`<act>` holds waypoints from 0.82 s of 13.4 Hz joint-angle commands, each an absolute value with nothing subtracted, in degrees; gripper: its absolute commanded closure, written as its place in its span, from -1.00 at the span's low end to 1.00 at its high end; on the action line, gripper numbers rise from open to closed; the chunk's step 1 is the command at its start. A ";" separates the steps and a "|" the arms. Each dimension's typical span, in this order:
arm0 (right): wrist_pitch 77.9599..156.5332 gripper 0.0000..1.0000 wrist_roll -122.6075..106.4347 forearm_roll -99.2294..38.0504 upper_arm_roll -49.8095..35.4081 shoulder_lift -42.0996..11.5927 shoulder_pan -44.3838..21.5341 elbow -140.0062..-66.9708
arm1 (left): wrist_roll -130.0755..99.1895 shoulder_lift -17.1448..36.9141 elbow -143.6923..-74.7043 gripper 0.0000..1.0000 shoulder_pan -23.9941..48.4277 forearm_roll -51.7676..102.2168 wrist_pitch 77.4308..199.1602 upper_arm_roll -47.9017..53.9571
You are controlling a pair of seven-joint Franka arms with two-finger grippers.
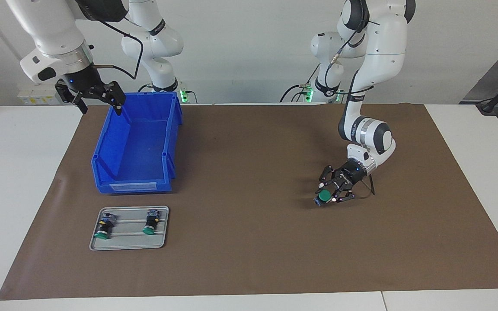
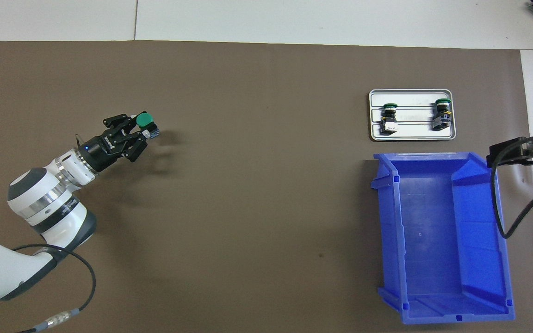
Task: Place and press button with both arms
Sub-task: 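Carry the green button forward with the left gripper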
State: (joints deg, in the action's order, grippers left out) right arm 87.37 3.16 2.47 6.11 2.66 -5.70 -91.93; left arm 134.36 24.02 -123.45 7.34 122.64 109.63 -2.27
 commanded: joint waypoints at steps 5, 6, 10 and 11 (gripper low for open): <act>86.57 -1.00 1.85 0.79 5.98 3.43 -5.36 -92.20 | 138.95 23.03 -125.33 1.00 17.05 131.31 116.45 -3.08; 86.57 -1.00 1.85 0.79 5.98 3.43 -5.36 -92.20 | 138.96 23.03 -125.33 1.00 17.31 131.22 116.45 -2.99; 86.57 -1.00 1.85 0.88 5.98 3.43 -5.36 -92.20 | 138.52 22.94 -125.33 0.22 17.40 131.13 116.81 -2.99; 86.57 -1.00 1.93 0.88 5.98 3.43 -5.36 -92.20 | 138.17 23.11 -125.33 0.27 17.49 131.05 117.85 -3.08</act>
